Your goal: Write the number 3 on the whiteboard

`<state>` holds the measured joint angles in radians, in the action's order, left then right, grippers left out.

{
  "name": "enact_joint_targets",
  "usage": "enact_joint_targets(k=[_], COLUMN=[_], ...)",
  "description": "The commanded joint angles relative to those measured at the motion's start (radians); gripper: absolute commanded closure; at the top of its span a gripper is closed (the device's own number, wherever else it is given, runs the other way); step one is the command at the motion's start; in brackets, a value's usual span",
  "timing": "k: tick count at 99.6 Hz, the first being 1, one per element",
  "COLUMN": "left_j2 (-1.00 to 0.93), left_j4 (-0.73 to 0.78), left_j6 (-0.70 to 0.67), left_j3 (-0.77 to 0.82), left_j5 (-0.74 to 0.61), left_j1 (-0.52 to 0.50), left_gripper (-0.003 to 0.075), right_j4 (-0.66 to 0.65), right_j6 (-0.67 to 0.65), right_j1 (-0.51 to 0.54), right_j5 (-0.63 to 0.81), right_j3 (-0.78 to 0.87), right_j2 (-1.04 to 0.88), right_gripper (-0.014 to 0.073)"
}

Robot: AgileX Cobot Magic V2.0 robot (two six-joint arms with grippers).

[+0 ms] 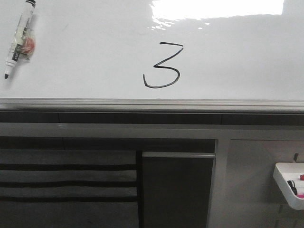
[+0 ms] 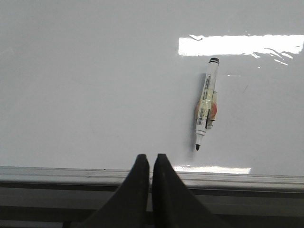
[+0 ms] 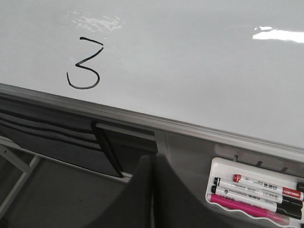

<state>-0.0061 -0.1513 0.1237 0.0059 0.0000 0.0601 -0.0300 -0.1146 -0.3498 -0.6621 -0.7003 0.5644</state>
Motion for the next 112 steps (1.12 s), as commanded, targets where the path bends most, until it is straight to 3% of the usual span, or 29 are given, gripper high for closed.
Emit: enact_joint_targets(k=[1,25,37,58,112], left_j2=[-0.03,-0.03,-0.03,-0.03,-0.03], left_j4=[-0.007,-0.007,-0.007,-0.007,-0.007], left_j6=[-0.01,-0.01,-0.01,-0.01,-0.01], left_j3=[0.001,0.001,0.001,0.001,0.001], left_j5=[-0.087,-0.087,-0.087,-0.087,-0.087], left_j1=[0.0,0.0,0.0,0.0,0.0], left_gripper=[0.0738,0.0738,0.0738,0.0738,0.0738], right_j4=[-0.002,0.072,0.072,0.072,0.072], right_j6=[0.001,0.001,0.001,0.001,0.001], right_j1=[0.042,0.241,0.303,0.305,0.305], right_j5=[0.122,0.53,0.662,0.73,0.694], right_j3=[0.013,0.385,0.565,0.741,0.738], right_j2=[-0.064,-0.344,-0.47,-0.597,-0.594], right_gripper=[0.0668,0.0668,0.0668,0.0668,0.0668])
